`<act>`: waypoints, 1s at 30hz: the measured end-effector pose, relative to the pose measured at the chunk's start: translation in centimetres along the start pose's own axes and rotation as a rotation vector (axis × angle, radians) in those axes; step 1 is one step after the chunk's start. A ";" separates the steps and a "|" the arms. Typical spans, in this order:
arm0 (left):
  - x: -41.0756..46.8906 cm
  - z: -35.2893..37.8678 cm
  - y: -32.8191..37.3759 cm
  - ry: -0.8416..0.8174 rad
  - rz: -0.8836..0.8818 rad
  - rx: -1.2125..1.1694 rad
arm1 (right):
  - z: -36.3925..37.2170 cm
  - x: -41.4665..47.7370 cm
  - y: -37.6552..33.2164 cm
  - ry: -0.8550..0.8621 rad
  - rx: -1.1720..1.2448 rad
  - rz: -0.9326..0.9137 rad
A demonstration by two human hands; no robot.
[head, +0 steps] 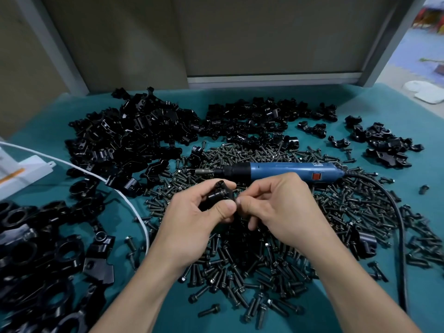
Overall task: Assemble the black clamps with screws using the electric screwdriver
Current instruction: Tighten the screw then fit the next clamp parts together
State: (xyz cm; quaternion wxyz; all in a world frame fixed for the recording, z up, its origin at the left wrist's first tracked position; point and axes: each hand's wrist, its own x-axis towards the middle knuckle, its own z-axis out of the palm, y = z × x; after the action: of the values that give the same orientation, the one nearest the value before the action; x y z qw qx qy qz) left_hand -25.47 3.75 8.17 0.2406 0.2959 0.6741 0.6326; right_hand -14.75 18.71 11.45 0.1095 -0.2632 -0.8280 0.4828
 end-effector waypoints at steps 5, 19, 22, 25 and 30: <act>0.1 0.4 0.0 0.100 -0.017 -0.098 | 0.0 0.0 0.1 -0.053 -0.046 -0.069; 0.7 0.2 0.4 0.124 -0.058 -0.285 | 0.6 0.2 0.1 -0.094 -0.054 -0.059; 0.7 0.2 0.4 0.116 -0.071 -0.293 | 1.0 0.1 0.3 -0.094 -0.005 -0.090; 0.7 -0.3 0.4 0.091 -0.056 -0.284 | 1.6 0.6 0.2 -0.113 -0.056 -0.057; 1.0 -0.2 0.1 0.218 -0.009 -0.257 | 1.6 0.7 -0.2 -0.131 0.136 0.110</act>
State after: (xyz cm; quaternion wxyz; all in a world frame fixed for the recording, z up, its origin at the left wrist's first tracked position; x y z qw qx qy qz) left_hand -26.30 4.29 8.32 0.2046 0.1894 0.6109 0.7410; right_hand -16.09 17.78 10.72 0.0461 -0.2680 -0.7832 0.5592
